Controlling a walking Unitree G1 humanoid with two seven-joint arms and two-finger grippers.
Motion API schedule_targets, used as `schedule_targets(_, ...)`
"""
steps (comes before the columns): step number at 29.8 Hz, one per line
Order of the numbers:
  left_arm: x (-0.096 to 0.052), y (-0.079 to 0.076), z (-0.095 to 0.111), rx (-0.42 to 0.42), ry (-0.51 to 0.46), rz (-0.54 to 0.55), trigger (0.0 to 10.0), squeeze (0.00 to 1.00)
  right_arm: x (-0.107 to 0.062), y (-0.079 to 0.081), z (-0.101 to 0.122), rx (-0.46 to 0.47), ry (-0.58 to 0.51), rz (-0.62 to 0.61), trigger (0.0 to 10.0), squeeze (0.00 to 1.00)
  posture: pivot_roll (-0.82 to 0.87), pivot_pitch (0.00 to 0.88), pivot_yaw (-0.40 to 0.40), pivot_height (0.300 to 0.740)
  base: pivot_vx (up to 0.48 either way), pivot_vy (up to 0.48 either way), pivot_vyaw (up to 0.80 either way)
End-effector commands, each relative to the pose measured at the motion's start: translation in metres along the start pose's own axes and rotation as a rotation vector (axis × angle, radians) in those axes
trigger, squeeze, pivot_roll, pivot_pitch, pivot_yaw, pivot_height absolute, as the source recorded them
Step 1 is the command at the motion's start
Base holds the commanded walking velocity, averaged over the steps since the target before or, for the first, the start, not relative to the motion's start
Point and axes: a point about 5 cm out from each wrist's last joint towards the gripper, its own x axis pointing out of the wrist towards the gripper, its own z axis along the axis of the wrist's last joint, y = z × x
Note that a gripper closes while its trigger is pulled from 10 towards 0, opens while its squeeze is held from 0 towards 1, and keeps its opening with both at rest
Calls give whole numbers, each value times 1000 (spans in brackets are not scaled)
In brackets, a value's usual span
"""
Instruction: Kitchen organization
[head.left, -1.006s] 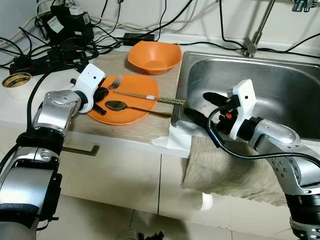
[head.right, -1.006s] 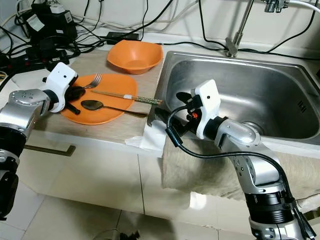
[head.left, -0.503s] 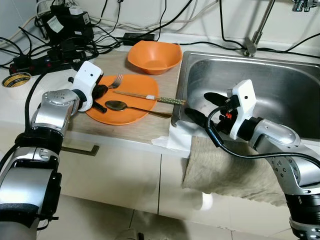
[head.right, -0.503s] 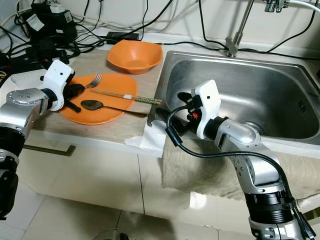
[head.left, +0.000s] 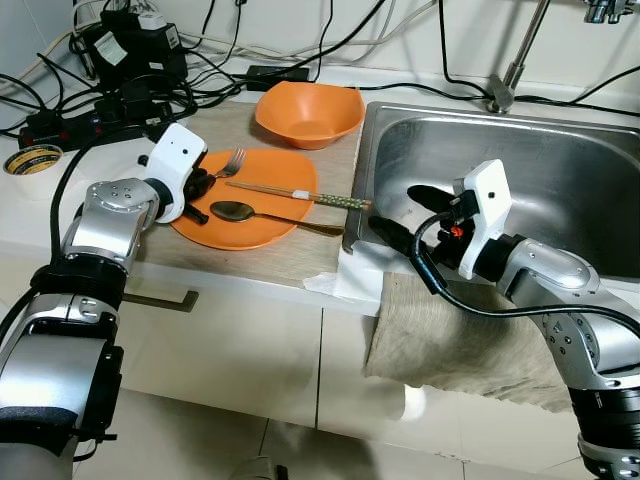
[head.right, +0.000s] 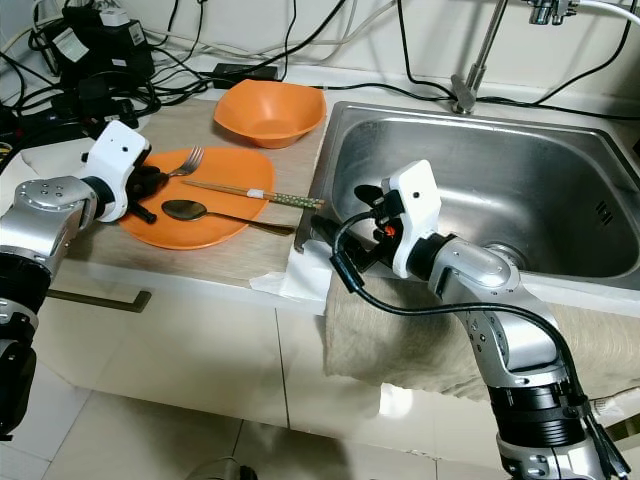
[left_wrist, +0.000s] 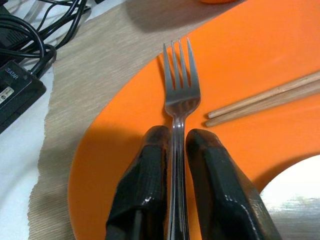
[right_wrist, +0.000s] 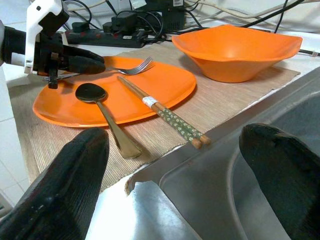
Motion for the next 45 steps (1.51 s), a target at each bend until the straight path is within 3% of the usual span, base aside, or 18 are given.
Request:
schedule_targets(1,-2,3,0,25,13,6,10000,1000,0,0,0,6,9,3,10000,0,-16,0,29,732,0,0,0)
schedule_targets(8,-3,5,-4,75,46,3,10000,1000,-1,-1,0,5,10,0,10000,0,-18,0,28,732,0,0,0)
schedule_targets(18,-1,-2,-18,73,125,-66,10000,1000,-1,-1,0,5,11,3,10000,0,-18,0,30,732,0,0,0)
schedule_targets(19,-1,-3,-19,68,132,-75,10000,0,-1,-1,0,5,12,3,10000,0,-18,0,30,732,0,0,0)
schedule_targets(24,0,-4,-20,32,136,-81,10000,0,-1,0,0,5,13,4,10000,0,-21,0,32,732,0,0,0)
schedule_targets(33,1,-5,-21,55,166,-106,10000,0,-1,0,-1,4,16,4,10000,0,-24,0,34,732,0,0,0)
schedule_targets(34,1,-5,-23,54,173,-105,3882,0,-1,0,-1,4,16,3,10000,0,-24,0,34,732,0,0,0)
schedule_targets(35,1,-6,-24,53,180,-111,0,0,-1,0,-1,3,16,4,10000,0,-24,0,34,732,0,0,0)
schedule_targets(45,0,-8,-34,48,219,-159,0,0,-1,0,-1,3,18,0,10000,0,-24,0,34,732,0,0,0)
